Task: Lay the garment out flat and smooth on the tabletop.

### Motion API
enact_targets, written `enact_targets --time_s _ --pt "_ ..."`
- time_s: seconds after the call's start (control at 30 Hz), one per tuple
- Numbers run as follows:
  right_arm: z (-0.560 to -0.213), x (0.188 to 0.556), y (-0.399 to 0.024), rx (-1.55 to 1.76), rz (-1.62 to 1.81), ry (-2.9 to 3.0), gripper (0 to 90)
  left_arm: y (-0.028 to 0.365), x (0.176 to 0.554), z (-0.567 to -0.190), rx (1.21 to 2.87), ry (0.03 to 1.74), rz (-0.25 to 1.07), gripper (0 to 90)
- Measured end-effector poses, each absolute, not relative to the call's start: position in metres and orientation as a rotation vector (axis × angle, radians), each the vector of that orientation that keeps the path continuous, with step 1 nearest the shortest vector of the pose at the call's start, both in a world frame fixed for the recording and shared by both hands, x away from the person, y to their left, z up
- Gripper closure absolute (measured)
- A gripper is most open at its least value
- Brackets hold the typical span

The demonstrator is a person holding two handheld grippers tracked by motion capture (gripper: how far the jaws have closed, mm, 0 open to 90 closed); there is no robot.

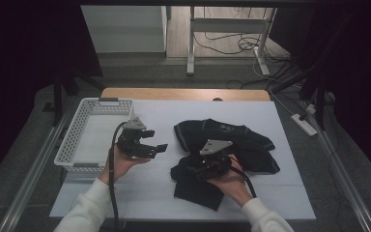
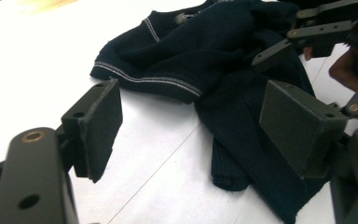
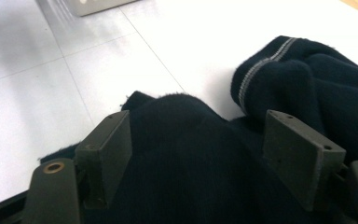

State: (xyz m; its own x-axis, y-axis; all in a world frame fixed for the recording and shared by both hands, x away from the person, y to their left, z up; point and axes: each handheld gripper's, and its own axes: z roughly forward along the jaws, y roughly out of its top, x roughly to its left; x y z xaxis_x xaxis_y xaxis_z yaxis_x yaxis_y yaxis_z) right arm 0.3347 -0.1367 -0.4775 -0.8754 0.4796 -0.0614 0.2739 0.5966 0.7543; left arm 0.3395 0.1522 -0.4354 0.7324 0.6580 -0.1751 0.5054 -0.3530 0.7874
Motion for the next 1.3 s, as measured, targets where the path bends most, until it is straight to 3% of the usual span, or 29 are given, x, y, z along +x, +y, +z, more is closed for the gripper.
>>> enact_targets --time_s 0.33,0.47,0.63,0.73,0.93,1.3 --pt "-0.499 0.346 -0.108 0.633 0.998 2.662 21.1 0.153 0.340 -0.436 2.031 0.882 0.214 21.7" --pt "-0.511 0.347 -0.103 0.640 0.859 2.707 34.5 0.153 0.340 -0.436 2.033 0.881 0.216 21.7" --pt "-0.512 0.346 -0.106 0.647 0.887 2.721 62.9 0.154 0.339 -0.436 2.033 0.881 0.218 21.7" --pt "-0.511 0.345 -0.110 0.632 0.907 2.711 72.5 0.154 0.339 -0.436 2.035 0.880 0.218 21.7" --pt "-0.503 0.335 -0.116 0.613 0.983 2.711 75.7 0.156 0.340 -0.435 2.031 0.883 0.219 21.7" --pt "-0.483 0.281 -0.138 0.477 1.178 2.799 76.4 0.155 0.339 -0.434 2.031 0.879 0.220 21.7"
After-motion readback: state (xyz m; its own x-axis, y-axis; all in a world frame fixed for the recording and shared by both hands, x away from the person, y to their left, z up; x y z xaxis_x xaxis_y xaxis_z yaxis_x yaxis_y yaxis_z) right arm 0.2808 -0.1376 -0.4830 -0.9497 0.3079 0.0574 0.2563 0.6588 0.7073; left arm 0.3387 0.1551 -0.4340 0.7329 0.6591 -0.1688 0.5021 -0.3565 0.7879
